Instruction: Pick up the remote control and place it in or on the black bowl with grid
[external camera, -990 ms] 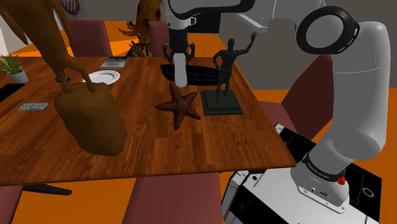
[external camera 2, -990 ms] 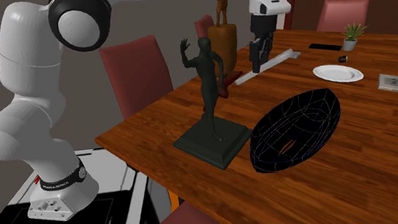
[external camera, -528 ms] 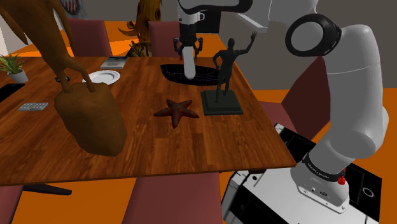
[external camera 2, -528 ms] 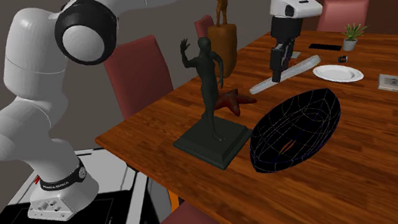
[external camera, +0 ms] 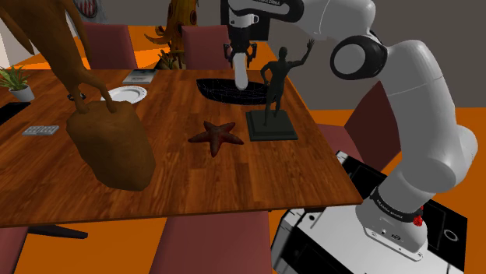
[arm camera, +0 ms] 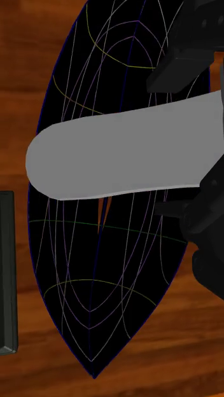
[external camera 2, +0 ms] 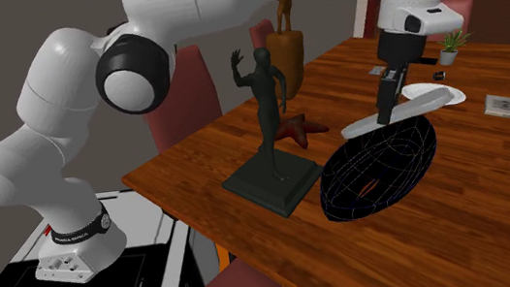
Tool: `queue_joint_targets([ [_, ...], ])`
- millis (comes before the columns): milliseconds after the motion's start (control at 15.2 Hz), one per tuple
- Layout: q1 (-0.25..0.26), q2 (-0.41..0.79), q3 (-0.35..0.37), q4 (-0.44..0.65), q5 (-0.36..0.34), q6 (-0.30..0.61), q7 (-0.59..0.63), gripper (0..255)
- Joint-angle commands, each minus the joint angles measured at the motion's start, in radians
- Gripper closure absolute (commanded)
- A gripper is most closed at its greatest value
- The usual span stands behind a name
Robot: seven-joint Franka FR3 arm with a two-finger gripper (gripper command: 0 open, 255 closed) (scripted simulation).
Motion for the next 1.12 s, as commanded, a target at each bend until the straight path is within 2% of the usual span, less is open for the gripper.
queue_joint_targets([
  [0, -0.008, -0.008, 0.001, -0.042, 0.001, 0.036, 0.0, 255],
  [264, -0.025, -0.044, 0.005, -0.161, 0.005, 0.117, 0.008, 255],
  [660, -0.041, -0.067, 0.007, -0.283, 0.007, 0.214, 0.016, 255],
  [1056, -0.043, -0.068, 0.007, -0.297, 0.007, 0.227, 0.017, 255],
])
